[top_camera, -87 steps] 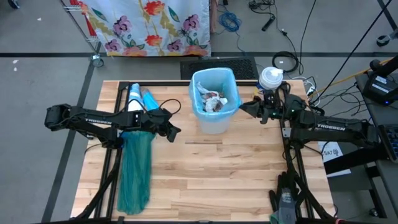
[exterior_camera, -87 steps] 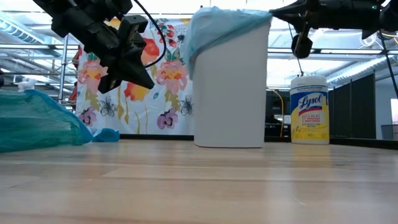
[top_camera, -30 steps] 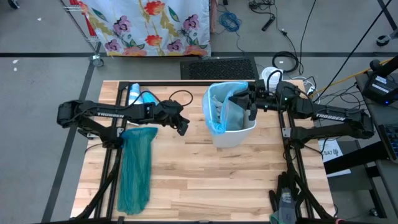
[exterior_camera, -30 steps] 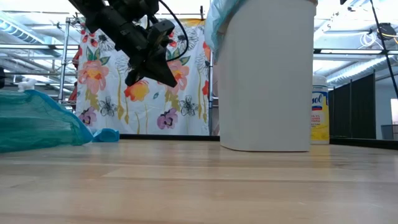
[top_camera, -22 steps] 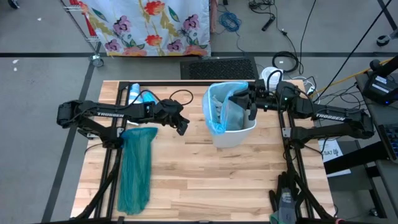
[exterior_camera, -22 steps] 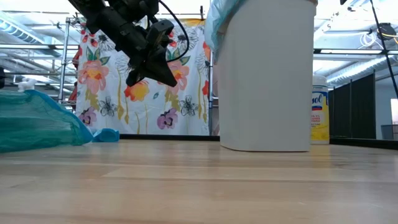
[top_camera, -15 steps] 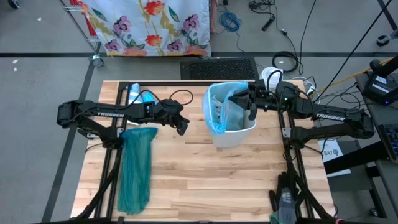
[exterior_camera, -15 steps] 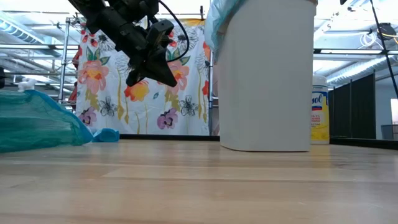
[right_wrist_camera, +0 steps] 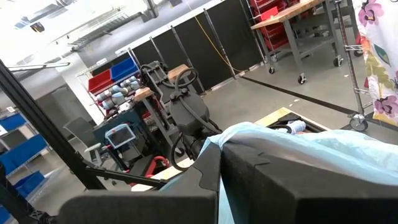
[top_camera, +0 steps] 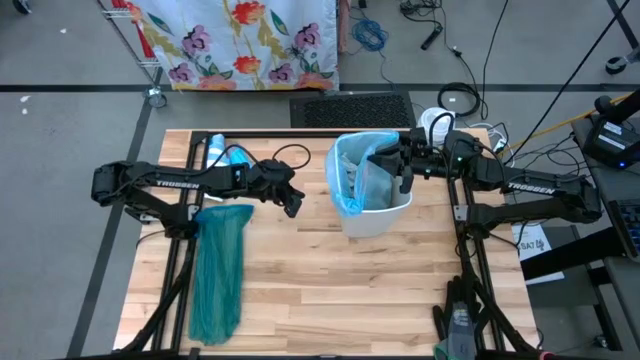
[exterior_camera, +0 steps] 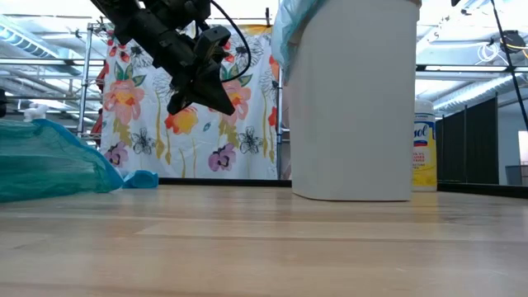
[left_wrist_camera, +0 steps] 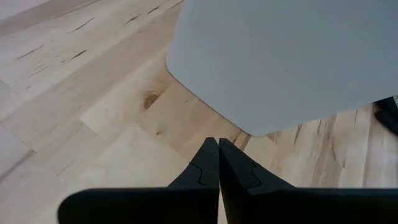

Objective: Place trash/remove bag and relplace
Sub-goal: Close the blue trash bag

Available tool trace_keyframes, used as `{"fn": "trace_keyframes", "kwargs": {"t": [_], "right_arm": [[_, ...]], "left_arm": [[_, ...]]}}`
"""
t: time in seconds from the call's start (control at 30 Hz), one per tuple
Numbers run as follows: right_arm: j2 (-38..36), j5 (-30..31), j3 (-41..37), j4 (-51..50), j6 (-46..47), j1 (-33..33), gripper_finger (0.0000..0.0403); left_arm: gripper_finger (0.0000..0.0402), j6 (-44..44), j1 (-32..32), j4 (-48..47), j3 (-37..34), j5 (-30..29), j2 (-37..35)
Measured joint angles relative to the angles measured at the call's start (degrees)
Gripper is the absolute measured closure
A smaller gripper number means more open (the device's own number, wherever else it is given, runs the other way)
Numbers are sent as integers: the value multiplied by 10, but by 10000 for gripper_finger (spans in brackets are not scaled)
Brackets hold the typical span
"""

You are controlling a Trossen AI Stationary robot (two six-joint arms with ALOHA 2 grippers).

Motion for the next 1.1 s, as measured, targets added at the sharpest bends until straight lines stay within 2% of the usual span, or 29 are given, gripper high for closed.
{"fn": "trace_keyframes", "kwargs": {"t": [0.83,1.1], "right_arm": [[0,0,0,-2,1,0,403],[0,0,0,-34,3,0,403]], "left_arm": [[401,-5,0,0,0,1,0],[401,-35,-9,15,0,23,0]]}}
